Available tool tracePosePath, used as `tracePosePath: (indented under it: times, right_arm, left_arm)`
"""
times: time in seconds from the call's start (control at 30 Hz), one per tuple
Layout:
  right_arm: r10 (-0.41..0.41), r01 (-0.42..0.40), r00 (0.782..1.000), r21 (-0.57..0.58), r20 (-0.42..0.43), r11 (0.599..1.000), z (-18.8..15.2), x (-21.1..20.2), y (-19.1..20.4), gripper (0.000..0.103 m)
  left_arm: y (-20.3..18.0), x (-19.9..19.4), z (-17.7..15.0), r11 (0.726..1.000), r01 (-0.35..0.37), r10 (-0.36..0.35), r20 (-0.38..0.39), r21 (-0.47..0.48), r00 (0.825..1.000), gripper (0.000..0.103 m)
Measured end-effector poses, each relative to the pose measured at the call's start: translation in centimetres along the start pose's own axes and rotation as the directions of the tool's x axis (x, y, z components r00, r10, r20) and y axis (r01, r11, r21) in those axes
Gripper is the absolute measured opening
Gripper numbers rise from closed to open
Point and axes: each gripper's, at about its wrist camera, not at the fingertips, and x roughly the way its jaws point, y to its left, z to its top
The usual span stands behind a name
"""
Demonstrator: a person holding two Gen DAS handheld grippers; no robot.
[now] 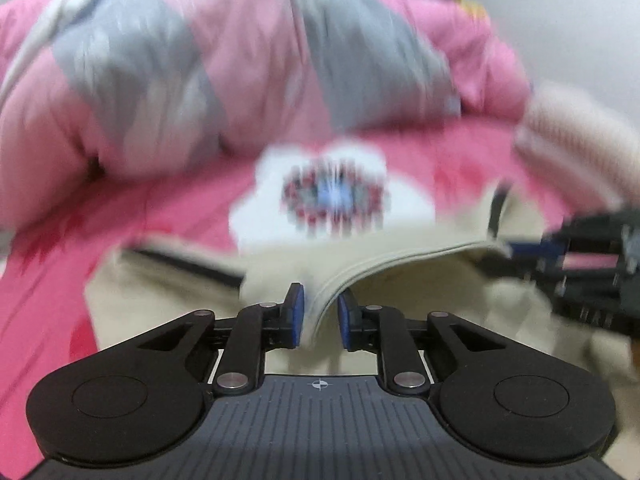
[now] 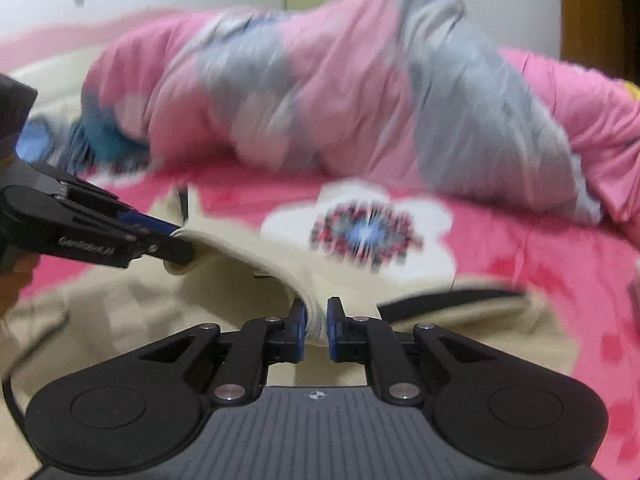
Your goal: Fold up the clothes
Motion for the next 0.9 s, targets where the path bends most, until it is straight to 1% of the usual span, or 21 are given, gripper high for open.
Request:
tracePosePath:
  times: [0.07, 0.1, 0.13, 0.2, 0.23, 0.27, 0.3, 0.37, 0.4, 0.43, 0.5, 0.57, 0.63, 0.67, 0.73, 0.77, 0.8, 0.83, 0.87, 0.9]
  right_arm:
    - [-0.012, 0.013, 1.000, 0.006, -0.026, 1.000, -1.3, -0.2, 0.4, 0.013]
    - [-0.018, 0.018, 0.999, 0.010, -0.038, 1.000, -2.0, -0.4, 0.5, 0.015]
    - [-0.002, 0.003, 1.000, 0.047, -0.028, 0.999, -2.1, -1.1, 0.0, 0.018]
    - [0.030, -0.029, 1.000, 0.121, -0.005, 0.992, -2.3, -2.4, -0.9, 0.026]
    - [0.045, -0.045, 0.999, 0.157, 0.007, 0.987, -2.4, -3.1, -1.4, 0.028]
    - [0.060, -0.062, 0.998, 0.194, 0.020, 0.979, -2.5, -3.8, -1.9, 0.032]
    - [0.078, -0.085, 0.996, 0.265, 0.036, 0.960, -2.5, -4.0, -2.9, 0.035]
    - [0.112, -0.132, 0.991, 0.401, 0.073, 0.907, -2.5, -4.5, -5.0, 0.037]
    - [0.127, -0.155, 0.988, 0.466, 0.093, 0.871, -2.4, -4.8, -6.0, 0.037]
    - [0.147, -0.182, 0.983, 0.538, 0.109, 0.823, -2.5, -4.4, -7.0, 0.037]
    - [0.164, -0.187, 0.982, 0.632, 0.096, 0.752, -2.9, -2.9, -8.3, 0.037]
    - [0.182, -0.187, 0.980, 0.718, 0.084, 0.671, -3.2, -1.5, -9.6, 0.037]
    - [0.169, -0.158, 0.984, 0.751, 0.063, 0.641, -3.4, 0.4, -10.3, 0.037]
    - [0.169, -0.162, 0.983, 0.770, 0.071, 0.617, -3.6, 1.0, -10.6, 0.037]
    - [0.168, -0.168, 0.982, 0.805, 0.087, 0.568, -4.0, 2.4, -11.3, 0.037]
    - [0.167, -0.171, 0.981, 0.821, 0.094, 0.544, -4.1, 3.1, -11.7, 0.036]
    - [0.163, -0.176, 0.981, 0.816, 0.101, 0.551, -4.1, 3.4, -11.7, 0.031]
    - [0.159, -0.180, 0.981, 0.810, 0.109, 0.558, -4.0, 3.6, -11.6, 0.030]
    - [0.155, -0.184, 0.981, 0.804, 0.116, 0.566, -4.0, 3.9, -11.6, 0.019]
    - [0.145, -0.181, 0.982, 0.791, 0.118, 0.585, -3.8, 4.0, -11.6, 0.013]
  left_arm:
    - [0.0, 0.0, -2.1, 1.000, 0.019, -0.019, -0.064, 0.002, 0.998, 0.029]
    - [0.2, -0.4, -2.8, 0.999, 0.032, -0.033, -0.067, -0.009, 0.997, 0.031]
    - [0.5, -1.0, -3.5, 0.999, 0.046, -0.047, -0.058, -0.022, 0.997, 0.032]
    - [1.3, -2.5, -4.5, 0.997, 0.063, -0.065, -0.023, -0.051, 0.998, 0.046]
    - [1.8, -3.2, -4.8, 0.995, 0.070, -0.070, 0.001, -0.070, 0.998, 0.049]
    - [2.5, -3.9, -5.0, 0.993, 0.075, -0.073, 0.029, -0.094, 0.997, 0.054]
    - [2.9, -4.3, -5.0, 0.990, 0.077, -0.071, 0.051, -0.117, 0.996, 0.056]
    - [3.8, -4.3, -4.4, 0.981, 0.081, -0.067, 0.084, -0.177, 0.994, 0.057]
    - [4.2, -4.2, -4.0, 0.975, 0.084, -0.064, 0.099, -0.208, 0.993, 0.057]
    - [4.6, -3.7, -3.6, 0.967, 0.088, -0.065, 0.104, -0.240, 0.992, 0.057]
    - [5.1, -2.0, -3.0, 0.947, 0.099, -0.073, 0.096, -0.305, 0.993, 0.057]
    - [5.7, -0.3, -2.3, 0.923, 0.109, -0.081, 0.088, -0.369, 0.993, 0.057]
    - [6.2, 1.4, -1.7, 0.894, 0.117, -0.090, 0.081, -0.432, 0.993, 0.057]
    - [6.5, 2.3, -1.3, 0.879, 0.120, -0.095, 0.078, -0.462, 0.992, 0.057]
    - [7.5, 4.0, -1.1, 0.832, 0.139, -0.114, 0.079, -0.537, 0.990, 0.057]
    - [7.9, 4.5, -1.2, 0.816, 0.152, -0.121, 0.092, -0.558, 0.988, 0.056]
    - [8.0, 4.8, -1.2, 0.811, 0.162, -0.125, 0.104, -0.562, 0.987, 0.054]
    - [7.9, 5.0, -1.2, 0.823, 0.164, -0.121, 0.114, -0.543, 0.986, 0.051]
    - [7.6, 5.1, -1.2, 0.841, 0.160, -0.112, 0.123, -0.517, 0.986, 0.046]
    - [7.3, 5.2, -1.2, 0.857, 0.155, -0.104, 0.131, -0.491, 0.986, 0.044]
